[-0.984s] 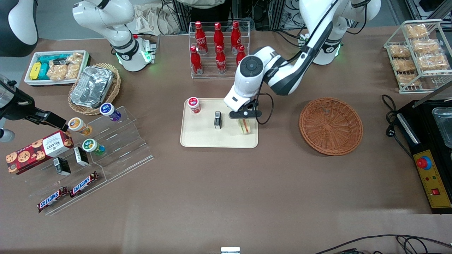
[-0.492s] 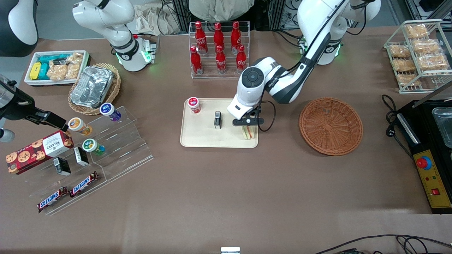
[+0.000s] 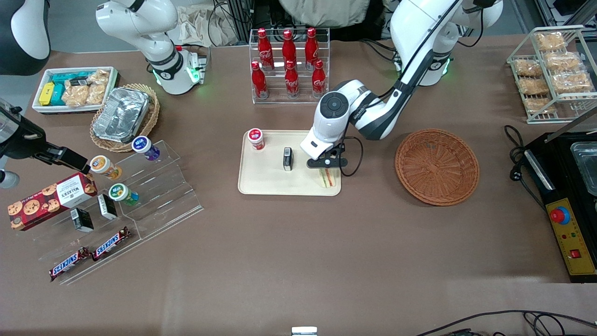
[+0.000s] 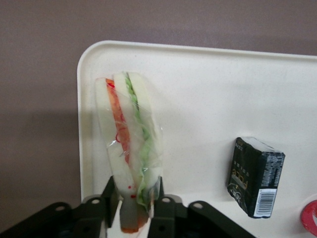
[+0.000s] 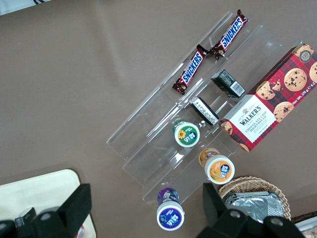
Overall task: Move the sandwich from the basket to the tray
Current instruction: 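Lower the sandwich onto the tray beside the black box, then open the left gripper and withdraw it back toward the basket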
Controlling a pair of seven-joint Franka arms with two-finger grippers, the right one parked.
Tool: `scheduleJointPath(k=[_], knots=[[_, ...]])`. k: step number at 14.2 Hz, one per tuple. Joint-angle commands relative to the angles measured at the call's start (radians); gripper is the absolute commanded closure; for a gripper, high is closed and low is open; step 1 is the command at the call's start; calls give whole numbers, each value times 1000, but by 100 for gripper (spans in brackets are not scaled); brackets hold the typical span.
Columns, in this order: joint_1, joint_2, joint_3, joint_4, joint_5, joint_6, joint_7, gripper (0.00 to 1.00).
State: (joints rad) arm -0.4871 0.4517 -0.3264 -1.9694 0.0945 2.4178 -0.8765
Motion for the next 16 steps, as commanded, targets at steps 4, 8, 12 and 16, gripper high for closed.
scheduleJointPath(k=[4, 8, 12, 16], knots=[[10, -80, 49, 183, 14, -317, 10, 1], [96, -163, 49, 314, 1, -678, 132, 1], [272, -309, 46, 311, -42, -851, 310, 1], [445, -412, 49, 311, -32, -947, 559, 1]])
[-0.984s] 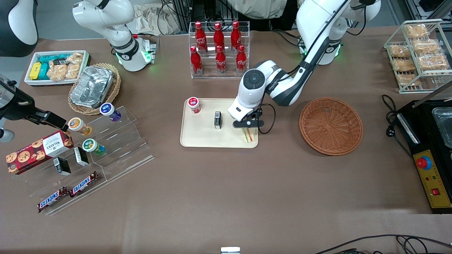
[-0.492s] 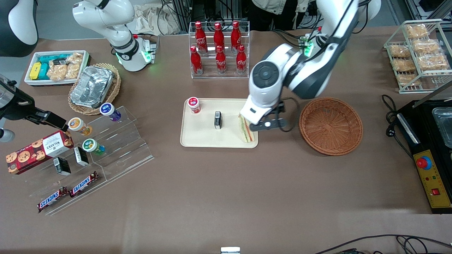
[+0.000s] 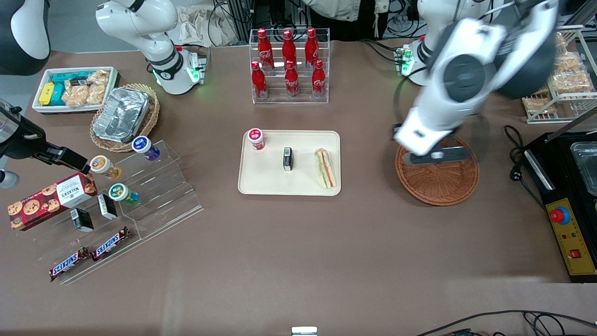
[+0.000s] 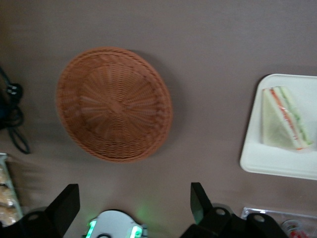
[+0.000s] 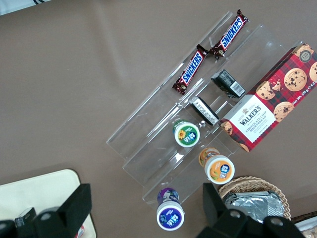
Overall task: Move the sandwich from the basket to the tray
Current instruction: 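Open the left gripper and withdraw it back toward the basket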
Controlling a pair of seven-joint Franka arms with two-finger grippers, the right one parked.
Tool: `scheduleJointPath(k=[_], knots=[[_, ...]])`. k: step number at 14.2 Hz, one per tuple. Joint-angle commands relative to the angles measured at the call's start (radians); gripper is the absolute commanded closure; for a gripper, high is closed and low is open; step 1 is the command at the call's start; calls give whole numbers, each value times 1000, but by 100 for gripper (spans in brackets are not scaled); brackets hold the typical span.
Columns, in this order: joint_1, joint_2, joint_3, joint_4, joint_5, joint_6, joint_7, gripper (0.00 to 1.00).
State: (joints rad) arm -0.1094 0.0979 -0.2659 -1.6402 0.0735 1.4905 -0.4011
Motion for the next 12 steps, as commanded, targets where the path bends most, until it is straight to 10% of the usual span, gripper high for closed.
scheduleJointPath(k=[1, 12], knots=[[86, -72, -9, -16, -6, -19, 100, 1], [208, -78, -7, 100, 34, -18, 277, 1]])
